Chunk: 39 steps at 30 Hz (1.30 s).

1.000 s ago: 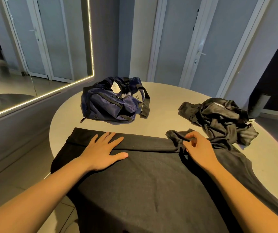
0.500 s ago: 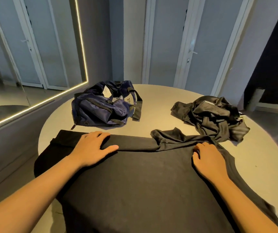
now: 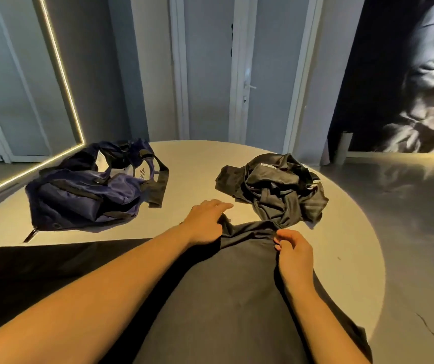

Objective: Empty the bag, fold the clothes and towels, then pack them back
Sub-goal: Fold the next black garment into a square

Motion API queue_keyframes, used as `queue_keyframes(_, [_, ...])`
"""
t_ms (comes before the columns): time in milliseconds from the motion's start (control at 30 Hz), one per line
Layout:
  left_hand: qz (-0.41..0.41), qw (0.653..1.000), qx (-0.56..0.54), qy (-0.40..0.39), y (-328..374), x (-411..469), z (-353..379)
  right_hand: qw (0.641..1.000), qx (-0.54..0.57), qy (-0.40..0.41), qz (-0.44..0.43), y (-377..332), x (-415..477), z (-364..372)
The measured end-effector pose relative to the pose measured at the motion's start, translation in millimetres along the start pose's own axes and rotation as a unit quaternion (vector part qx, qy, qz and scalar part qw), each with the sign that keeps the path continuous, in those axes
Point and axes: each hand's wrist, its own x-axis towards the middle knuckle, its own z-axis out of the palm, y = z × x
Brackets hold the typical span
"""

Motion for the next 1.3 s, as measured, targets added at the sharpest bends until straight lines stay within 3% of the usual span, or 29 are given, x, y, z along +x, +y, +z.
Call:
queue_keyframes(100, [0.013,0.997,0.056,-0.045,7.6,15.1,0.7,0.999,0.032,0.006,0.007,2.7,0.2,-2.7])
queue_keyframes(333, [0.08,0.991,0.014,0.107,23.3,2.1,-50.1,0.999,0.047,0.002,0.017,0.5,3.7,1.5])
queue_keyframes(500, [0.187,0.958,0.114,0.184,67.3,-36.9,-78.7,0.99,0.131,0.006,0.042,-9.9,-0.7,-2.5])
queue_keyframes(600, [0.239,0.935,0.193,0.178,105.2,-72.4,-71.1,0.982,0.177,0.01,0.059,-16.2,-0.2,-3.9])
queue_keyframes(700, [0.288,0.943,0.154,0.067,124.9,-107.3,-48.6,0.985,0.16,0.037,0.056,-17.1,0.9,-7.1])
queue_keyframes(767, [0.264,0.964,0.041,-0.003,119.2,-122.6,-37.8,0.985,0.16,0.046,0.055,-16.7,-0.6,-9.9])
queue_keyframes(867, [0.152,0.984,-0.079,0.051,76.2,-133.1,-26.9,0.984,0.168,0.03,0.048,-17.8,-1.0,-13.4])
queue_keyframes(933, [0.051,0.994,-0.022,0.099,32.9,-134.3,-16.9,0.987,0.155,0.015,0.05,-17.9,-1.8,-14.5])
queue_keyframes(1033, [-0.055,0.989,0.092,0.099,-23.8,-143.3,-3.8,0.992,0.119,0.007,0.04,-16.2,-2.1,-12.3])
queue_keyframes(1133, [-0.058,0.989,0.095,0.102,-56.6,-156.3,6.6,0.997,0.073,0.019,0.022,-15.5,-2.5,-10.7])
queue_keyframes(1300, [-0.063,0.996,0.065,0.024,-72.4,-163.9,20.8,0.999,0.004,0.042,0.028,-12.8,-3.2,-7.9])
